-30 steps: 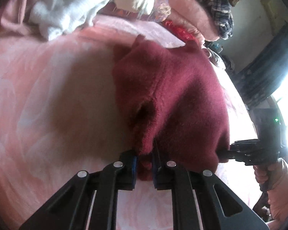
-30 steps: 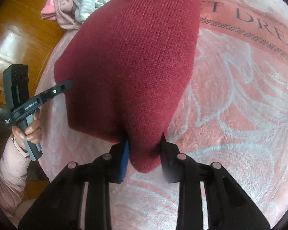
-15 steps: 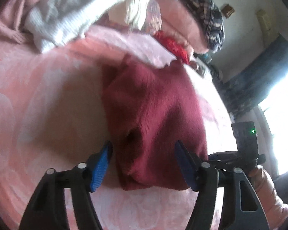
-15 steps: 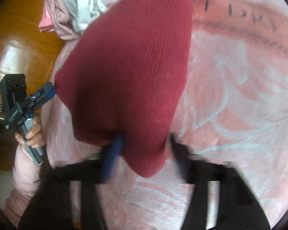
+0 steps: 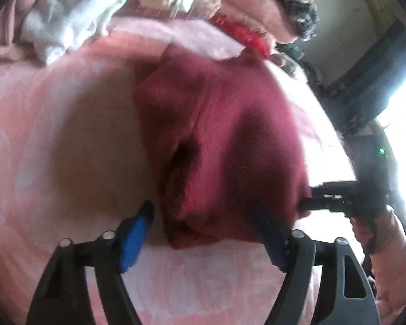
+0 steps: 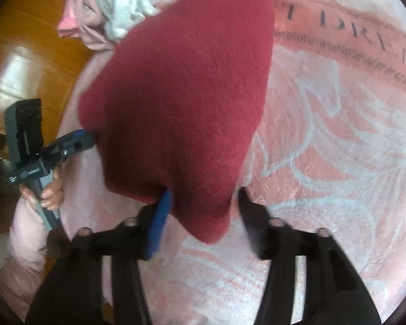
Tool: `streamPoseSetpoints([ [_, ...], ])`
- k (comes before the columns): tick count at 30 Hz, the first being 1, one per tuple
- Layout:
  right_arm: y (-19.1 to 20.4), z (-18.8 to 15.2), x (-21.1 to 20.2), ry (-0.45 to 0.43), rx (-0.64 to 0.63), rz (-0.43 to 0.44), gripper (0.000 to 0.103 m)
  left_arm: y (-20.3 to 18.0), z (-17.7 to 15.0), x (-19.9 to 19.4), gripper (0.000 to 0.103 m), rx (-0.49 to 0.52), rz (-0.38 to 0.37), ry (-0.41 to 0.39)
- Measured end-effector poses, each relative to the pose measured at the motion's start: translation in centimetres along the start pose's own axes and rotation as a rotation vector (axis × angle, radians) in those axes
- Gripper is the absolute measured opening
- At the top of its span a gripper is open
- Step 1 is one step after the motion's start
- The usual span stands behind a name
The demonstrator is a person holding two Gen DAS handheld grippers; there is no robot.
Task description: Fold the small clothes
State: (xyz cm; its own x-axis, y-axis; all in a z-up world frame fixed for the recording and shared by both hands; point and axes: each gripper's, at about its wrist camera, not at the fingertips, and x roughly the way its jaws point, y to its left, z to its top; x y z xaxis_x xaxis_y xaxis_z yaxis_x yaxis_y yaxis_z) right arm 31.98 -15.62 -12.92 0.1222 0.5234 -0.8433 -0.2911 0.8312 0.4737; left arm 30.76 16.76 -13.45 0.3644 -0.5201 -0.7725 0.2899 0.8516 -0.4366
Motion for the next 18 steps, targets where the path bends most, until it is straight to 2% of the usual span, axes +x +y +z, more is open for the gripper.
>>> streamPoseSetpoints([
  [2,-0.4,1.2,-1.4,-0.040,0.014,-0.019,0.066,0.3,1.4,-1.5,0.081,-0.004,0.021,-0.054],
  [5,-1.0,3.0,-2.2,-0.067,0.040,-0.029,0.067,0.8,5.8,-2.3,0.085,-0.051,0.055,-0.121],
  [9,-1.5,5.9,-1.4,-0.070,0.054,-0.073,0.067,0.2,10.6,0.6,0.085,-0.055,0.102,-0.108],
  [13,-1.4,7.7,-0.3,-0.075,0.056,-0.059,0.067,-1.3,12.2,4.2,0.084,0.008,0.095,-0.029],
  [15,-1.4,8.4,0.2,-0.082,0.057,-0.053,0.067,-2.1,12.4,5.9,0.072,0.052,0.114,0.002],
  [17,-1.5,8.8,0.4,-0.086,0.059,-0.050,0.067,-2.1,12.6,6.6,0.041,0.042,0.126,0.005],
  [18,-1.5,8.8,0.4,-0.090,0.055,-0.050,0.067,-1.7,12.7,6.7,0.030,0.002,0.115,-0.005],
])
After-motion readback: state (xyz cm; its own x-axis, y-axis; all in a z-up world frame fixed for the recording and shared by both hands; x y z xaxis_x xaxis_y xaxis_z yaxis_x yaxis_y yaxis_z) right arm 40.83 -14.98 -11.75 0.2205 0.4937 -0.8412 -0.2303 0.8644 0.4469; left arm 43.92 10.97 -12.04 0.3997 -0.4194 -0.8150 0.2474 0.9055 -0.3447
